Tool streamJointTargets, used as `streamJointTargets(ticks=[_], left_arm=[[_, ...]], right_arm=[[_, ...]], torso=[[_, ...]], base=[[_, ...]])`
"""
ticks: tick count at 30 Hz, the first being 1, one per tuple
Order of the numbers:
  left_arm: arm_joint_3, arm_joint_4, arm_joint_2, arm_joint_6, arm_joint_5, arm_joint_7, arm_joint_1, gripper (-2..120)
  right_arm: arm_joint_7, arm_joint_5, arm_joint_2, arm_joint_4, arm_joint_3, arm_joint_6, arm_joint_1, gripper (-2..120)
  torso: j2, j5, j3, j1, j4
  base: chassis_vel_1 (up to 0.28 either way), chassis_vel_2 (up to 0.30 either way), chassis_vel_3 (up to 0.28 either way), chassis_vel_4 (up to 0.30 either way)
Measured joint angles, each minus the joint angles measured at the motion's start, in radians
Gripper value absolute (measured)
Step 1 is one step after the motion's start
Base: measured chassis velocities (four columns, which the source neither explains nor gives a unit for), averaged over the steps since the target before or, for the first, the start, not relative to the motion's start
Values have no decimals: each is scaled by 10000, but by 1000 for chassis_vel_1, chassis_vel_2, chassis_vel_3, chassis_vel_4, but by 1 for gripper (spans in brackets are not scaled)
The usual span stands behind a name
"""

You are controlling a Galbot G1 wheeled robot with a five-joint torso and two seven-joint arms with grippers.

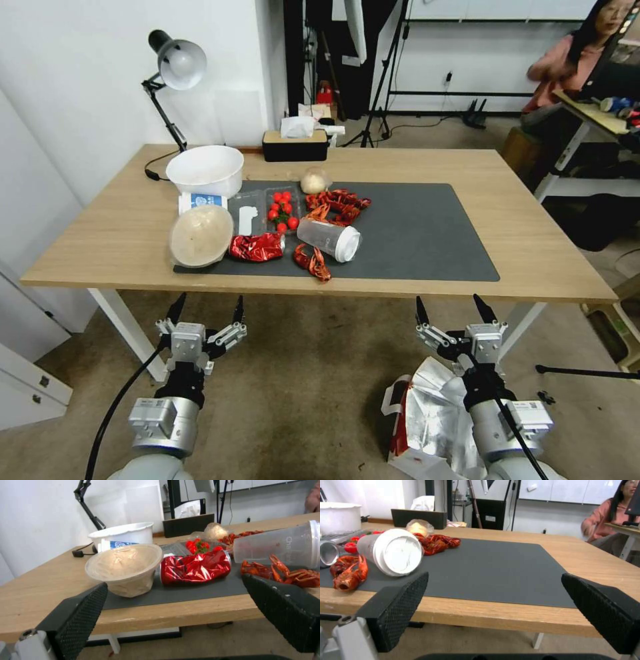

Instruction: Pick up the food delivery bag from the floor and place it on the table.

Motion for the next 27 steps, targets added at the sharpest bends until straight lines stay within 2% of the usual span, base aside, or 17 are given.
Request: streamJointTargets(ticks=[13, 16, 20, 24, 27], left_arm=[[5, -1, 28, 0, -30, -8, -49, 100], [50, 1, 220, 23, -248, -59, -385, 100], [313, 21, 1120, 166, -1356, -330, -1969, 100], [383, 96, 1209, 154, -1626, -395, -2042, 100], [350, 94, 1250, 105, -1677, -402, -1973, 100]], right_arm=[[-27, 149, -113, 60, 128, -52, 112, 100], [-96, 465, -495, 329, 524, -173, 606, 100], [-296, 842, -694, 478, 632, -396, 899, 100], [-238, 907, -686, 505, 593, -452, 941, 100], [-214, 936, -688, 530, 585, -475, 967, 100]], torso=[[0, 7, 0, 0, -4], [1, -3, -1, -3, 9], [-1, 2, 0, 3, -12], [-1, 0, 0, 0, 3], [-2, 0, -1, -1, 2]], base=[[0, 0, 0, 0], [0, 0, 0, 0], [0, 0, 0, 0], [0, 0, 0, 0], [0, 0, 0, 0]])
